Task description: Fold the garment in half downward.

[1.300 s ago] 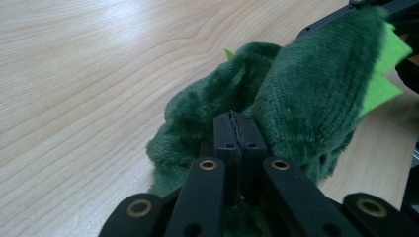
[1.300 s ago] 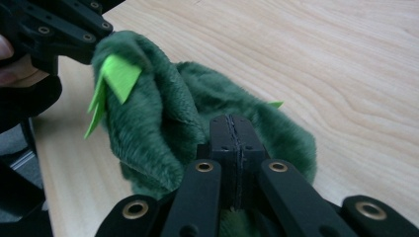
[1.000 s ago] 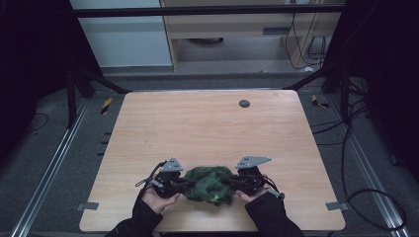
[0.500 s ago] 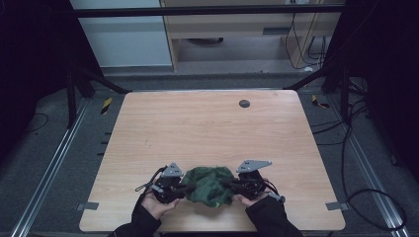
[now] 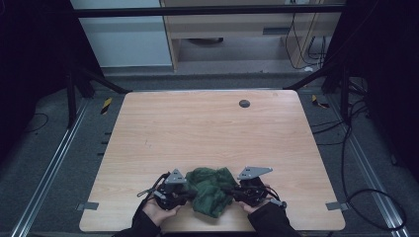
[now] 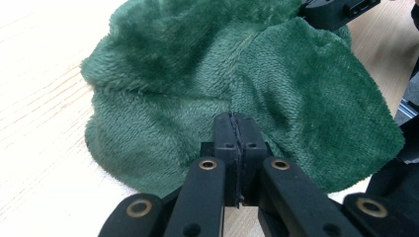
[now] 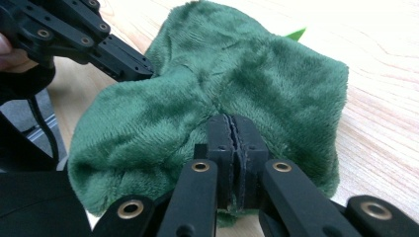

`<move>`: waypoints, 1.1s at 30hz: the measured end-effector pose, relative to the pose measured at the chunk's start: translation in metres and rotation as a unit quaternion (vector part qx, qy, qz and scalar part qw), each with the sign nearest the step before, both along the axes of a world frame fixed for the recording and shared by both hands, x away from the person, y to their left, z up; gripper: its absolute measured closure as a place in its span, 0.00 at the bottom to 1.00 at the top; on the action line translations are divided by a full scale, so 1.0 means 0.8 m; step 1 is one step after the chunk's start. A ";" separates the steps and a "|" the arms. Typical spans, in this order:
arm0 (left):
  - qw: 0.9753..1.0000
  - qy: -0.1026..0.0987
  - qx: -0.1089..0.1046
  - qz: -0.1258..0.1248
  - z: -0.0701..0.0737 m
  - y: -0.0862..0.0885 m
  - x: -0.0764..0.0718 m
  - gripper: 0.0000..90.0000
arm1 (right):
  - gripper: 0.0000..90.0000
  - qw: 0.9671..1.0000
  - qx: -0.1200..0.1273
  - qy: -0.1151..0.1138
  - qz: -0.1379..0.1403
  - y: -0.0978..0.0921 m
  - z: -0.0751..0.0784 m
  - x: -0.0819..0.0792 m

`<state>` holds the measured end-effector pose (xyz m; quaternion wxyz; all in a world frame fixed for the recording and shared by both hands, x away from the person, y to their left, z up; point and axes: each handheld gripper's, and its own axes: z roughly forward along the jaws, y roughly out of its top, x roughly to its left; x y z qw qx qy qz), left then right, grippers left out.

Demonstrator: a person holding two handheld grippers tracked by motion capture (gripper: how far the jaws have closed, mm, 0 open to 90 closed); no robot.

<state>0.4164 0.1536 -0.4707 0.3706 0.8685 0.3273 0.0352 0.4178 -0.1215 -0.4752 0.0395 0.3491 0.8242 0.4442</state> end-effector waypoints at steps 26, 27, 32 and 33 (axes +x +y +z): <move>0.989 -0.075 -0.024 0.124 0.024 0.076 0.024 0.76 | 0.72 0.994 0.014 -0.057 -0.095 -0.047 0.018 0.017; 0.988 -0.080 -0.020 0.131 0.024 0.081 0.025 0.73 | 0.70 0.993 0.014 -0.057 -0.104 -0.051 0.018 0.019; 0.982 -0.087 -0.013 0.165 0.021 0.106 0.031 0.61 | 0.57 0.989 0.002 -0.054 -0.141 -0.071 0.016 0.027; 0.981 -0.088 -0.012 0.171 0.020 0.110 0.032 0.59 | 0.54 0.988 -0.001 -0.055 -0.145 -0.074 0.015 0.028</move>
